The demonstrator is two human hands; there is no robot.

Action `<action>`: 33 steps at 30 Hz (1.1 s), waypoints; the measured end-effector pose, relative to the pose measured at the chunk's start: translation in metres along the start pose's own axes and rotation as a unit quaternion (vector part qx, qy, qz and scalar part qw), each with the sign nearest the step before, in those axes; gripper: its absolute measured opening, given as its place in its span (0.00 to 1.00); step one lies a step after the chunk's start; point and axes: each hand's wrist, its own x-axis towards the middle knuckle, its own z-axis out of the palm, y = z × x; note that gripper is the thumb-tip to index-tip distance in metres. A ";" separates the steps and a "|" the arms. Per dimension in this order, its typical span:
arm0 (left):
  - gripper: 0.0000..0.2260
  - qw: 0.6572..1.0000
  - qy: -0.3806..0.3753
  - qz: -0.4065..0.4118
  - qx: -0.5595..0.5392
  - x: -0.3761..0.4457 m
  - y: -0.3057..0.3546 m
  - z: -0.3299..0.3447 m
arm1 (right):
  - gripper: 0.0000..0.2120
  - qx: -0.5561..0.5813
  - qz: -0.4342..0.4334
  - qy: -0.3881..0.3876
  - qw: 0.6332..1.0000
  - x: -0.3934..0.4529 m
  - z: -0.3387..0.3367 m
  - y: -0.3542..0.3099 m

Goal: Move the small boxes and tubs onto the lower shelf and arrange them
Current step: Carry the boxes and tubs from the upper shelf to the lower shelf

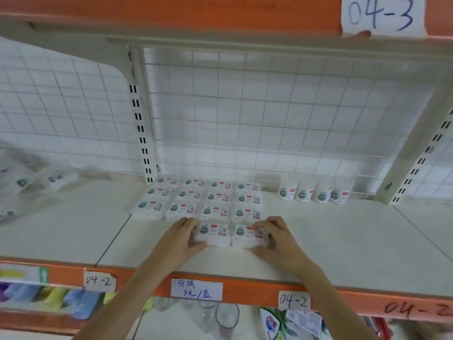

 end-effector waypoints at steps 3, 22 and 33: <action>0.17 1.000 -0.011 0.004 -0.003 0.002 -0.002 0.000 | 0.21 0.007 0.010 -0.011 1.000 0.000 0.001 -0.002; 0.24 0.998 -0.034 0.030 -0.046 -0.015 -0.002 -0.014 | 0.26 -0.120 0.107 0.099 0.982 -0.040 0.001 -0.047; 0.17 0.970 0.113 0.125 0.177 -0.103 0.009 -0.071 | 0.20 -0.322 0.005 0.142 0.936 -0.133 -0.028 -0.088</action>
